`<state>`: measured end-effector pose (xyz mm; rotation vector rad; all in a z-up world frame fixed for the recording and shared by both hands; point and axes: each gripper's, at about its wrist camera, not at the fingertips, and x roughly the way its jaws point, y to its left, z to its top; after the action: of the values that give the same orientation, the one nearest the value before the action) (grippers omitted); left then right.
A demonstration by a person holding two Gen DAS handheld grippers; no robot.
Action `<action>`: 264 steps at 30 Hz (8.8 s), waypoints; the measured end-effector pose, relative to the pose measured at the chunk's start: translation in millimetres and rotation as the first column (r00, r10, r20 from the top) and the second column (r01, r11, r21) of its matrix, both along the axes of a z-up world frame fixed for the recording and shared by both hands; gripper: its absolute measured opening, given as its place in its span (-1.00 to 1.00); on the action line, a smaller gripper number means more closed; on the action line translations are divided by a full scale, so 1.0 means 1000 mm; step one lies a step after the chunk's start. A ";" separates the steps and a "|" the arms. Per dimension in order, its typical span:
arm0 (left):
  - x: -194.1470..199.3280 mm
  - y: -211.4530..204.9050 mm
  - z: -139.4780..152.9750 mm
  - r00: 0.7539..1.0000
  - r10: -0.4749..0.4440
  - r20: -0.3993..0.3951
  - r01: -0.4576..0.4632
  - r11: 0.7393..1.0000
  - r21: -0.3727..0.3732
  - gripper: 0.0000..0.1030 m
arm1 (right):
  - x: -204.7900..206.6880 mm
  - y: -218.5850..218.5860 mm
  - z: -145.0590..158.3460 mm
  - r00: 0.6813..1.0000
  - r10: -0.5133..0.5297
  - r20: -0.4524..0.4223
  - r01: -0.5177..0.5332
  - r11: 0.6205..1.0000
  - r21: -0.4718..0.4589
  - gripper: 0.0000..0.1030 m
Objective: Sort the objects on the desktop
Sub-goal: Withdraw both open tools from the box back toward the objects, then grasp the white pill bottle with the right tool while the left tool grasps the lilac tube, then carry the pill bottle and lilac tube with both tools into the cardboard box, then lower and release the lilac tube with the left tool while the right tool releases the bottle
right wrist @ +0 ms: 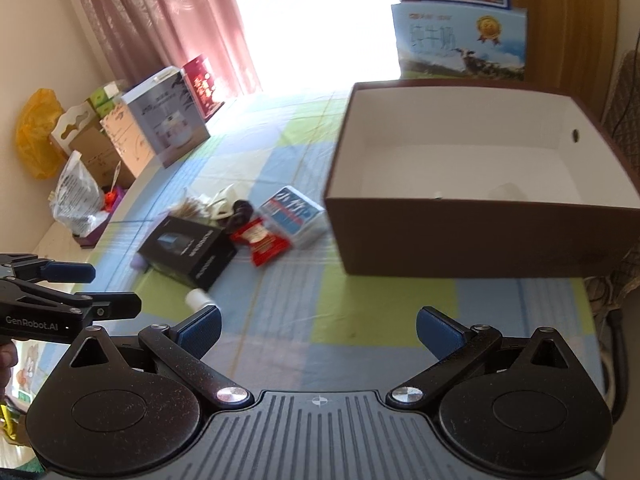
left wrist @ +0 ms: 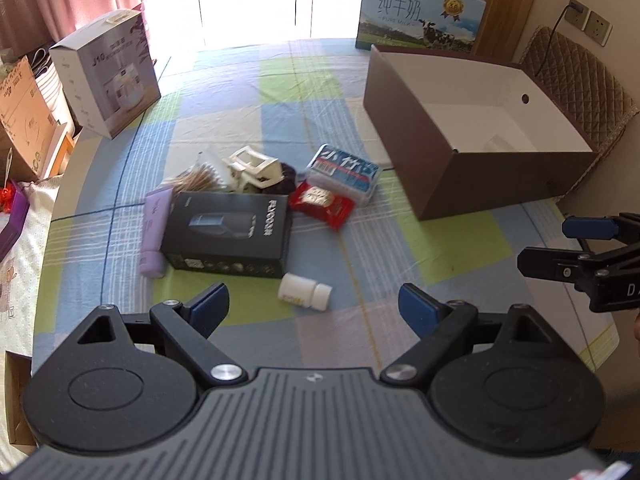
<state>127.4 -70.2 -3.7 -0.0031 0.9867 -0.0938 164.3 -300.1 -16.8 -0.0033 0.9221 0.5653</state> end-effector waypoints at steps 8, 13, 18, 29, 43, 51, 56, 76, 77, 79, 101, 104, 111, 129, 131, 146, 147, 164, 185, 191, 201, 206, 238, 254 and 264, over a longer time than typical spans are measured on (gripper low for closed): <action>-0.005 0.037 -0.014 0.999 0.023 -0.038 -0.023 1.000 0.013 0.74 | -0.013 0.038 -0.015 0.999 0.036 -0.037 -0.036 0.999 -0.003 0.96; -0.007 0.057 -0.020 0.998 0.030 -0.053 -0.029 0.999 0.019 0.74 | -0.017 0.059 -0.023 0.997 0.054 -0.060 -0.055 0.998 -0.006 0.96; -0.008 0.075 -0.024 0.997 0.038 -0.065 -0.037 0.999 0.019 0.74 | -0.020 0.079 -0.028 0.995 0.070 -0.070 -0.071 0.997 -0.010 0.96; -0.008 0.108 -0.028 0.996 0.055 -0.065 -0.054 0.998 0.013 0.74 | -0.025 0.118 -0.035 0.993 0.100 -0.069 -0.102 0.995 -0.017 0.96; 0.002 0.132 -0.039 0.993 0.073 -0.087 -0.073 0.997 0.012 0.74 | -0.020 0.140 -0.052 0.993 0.103 -0.053 -0.104 0.994 -0.024 0.96; 0.010 0.146 -0.051 0.989 0.105 -0.107 -0.102 0.994 0.027 0.74 | -0.011 0.149 -0.072 0.991 0.136 -0.008 -0.136 0.989 -0.049 0.53; 0.018 0.157 -0.062 0.987 0.125 -0.106 -0.121 0.992 0.040 0.73 | -0.007 0.161 -0.088 0.978 0.208 0.029 -0.205 0.975 -0.083 0.15; 0.064 0.180 -0.090 0.994 0.075 -0.079 -0.069 0.995 0.070 0.59 | 0.008 0.153 -0.114 0.988 0.153 -0.012 -0.153 0.978 -0.144 -0.53; 0.067 0.181 -0.090 0.995 0.066 -0.076 -0.061 0.996 0.068 0.56 | 0.011 0.146 -0.113 0.993 0.119 -0.019 -0.121 0.982 -0.143 -0.53; 0.075 0.183 -0.090 0.997 0.045 -0.064 -0.041 0.997 0.062 0.56 | 0.017 0.132 -0.111 0.998 0.057 -0.026 -0.060 0.988 -0.145 -0.53; 0.135 0.189 -0.115 0.993 -0.072 -0.090 0.064 0.994 -0.086 -0.44 | 0.030 0.055 -0.105 0.976 -0.213 -0.033 0.202 0.959 -0.200 -0.53; 0.121 0.192 -0.116 0.991 -0.044 -0.126 0.038 0.998 -0.052 -0.44 | 0.030 0.054 -0.105 0.979 -0.199 -0.033 0.189 0.961 -0.203 -0.53; 0.064 0.182 -0.113 0.983 -0.022 -0.180 0.023 1.000 -0.002 -0.45 | 0.029 0.054 -0.107 0.985 -0.171 -0.029 0.160 0.963 -0.217 -0.53; 0.039 0.143 -0.114 0.982 0.040 -0.183 -0.025 0.996 0.083 -0.45 | 0.025 0.053 -0.111 0.994 -0.104 0.017 0.105 0.968 -0.226 -0.35; 0.034 0.134 -0.114 0.982 0.033 -0.188 -0.021 0.997 0.068 -0.45 | 0.025 0.052 -0.111 0.995 -0.095 0.019 0.097 0.970 -0.222 -0.35; 0.013 0.044 -0.114 0.979 -0.031 -0.202 0.039 0.998 0.038 -0.46 | 0.030 0.046 -0.110 0.999 0.041 -0.007 -0.042 0.982 -0.186 -0.52; 0.013 0.040 -0.113 0.978 -0.029 -0.207 0.036 0.999 0.030 -0.46 | 0.029 0.042 -0.108 0.999 0.047 -0.015 -0.049 0.983 -0.178 -0.52; 0.025 -0.061 -0.048 0.995 -0.093 -0.036 0.091 0.995 -0.044 -0.46 | 0.026 -0.043 -0.055 0.997 0.079 -0.005 -0.079 0.988 -0.130 -0.52; 0.102 -0.160 0.025 0.976 -0.148 0.158 0.163 0.983 -0.088 -0.46 | 0.095 -0.138 0.024 0.989 0.040 0.142 -0.041 0.999 0.005 -0.52; 0.146 -0.176 0.022 0.981 -0.137 0.138 0.148 0.987 -0.068 -0.46 | 0.133 -0.138 0.030 0.988 0.028 0.151 -0.033 0.999 0.028 -0.52; 0.200 -0.200 -0.012 0.991 -0.132 0.000 0.132 0.991 -0.005 -0.46 | 0.191 -0.125 0.005 0.998 0.056 0.028 -0.057 0.998 0.039 -0.52; 0.217 -0.209 -0.030 0.988 -0.141 -0.058 0.142 0.990 0.021 -0.46 | 0.207 -0.121 -0.011 0.998 0.067 -0.017 -0.067 0.998 0.008 -0.52; 0.238 -0.222 -0.079 0.967 -0.138 -0.213 0.172 0.973 0.153 -0.38 | 0.232 -0.105 -0.052 0.984 0.138 -0.113 -0.148 0.985 -0.085 -0.52; 0.226 -0.226 -0.062 0.973 -0.169 -0.154 0.193 0.969 0.154 0.26 | 0.223 -0.108 -0.041 0.988 0.147 -0.045 -0.150 0.986 -0.077 -0.09; 0.215 -0.215 -0.044 0.985 -0.135 -0.108 0.149 0.979 0.137 0.58 | 0.203 -0.127 -0.021 0.993 0.118 0.008 -0.117 0.990 -0.077 0.83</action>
<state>342.4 -285.3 -47.7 0.1977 1.0901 -0.1544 367.6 -427.2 -38.0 -0.1304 0.9353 0.6381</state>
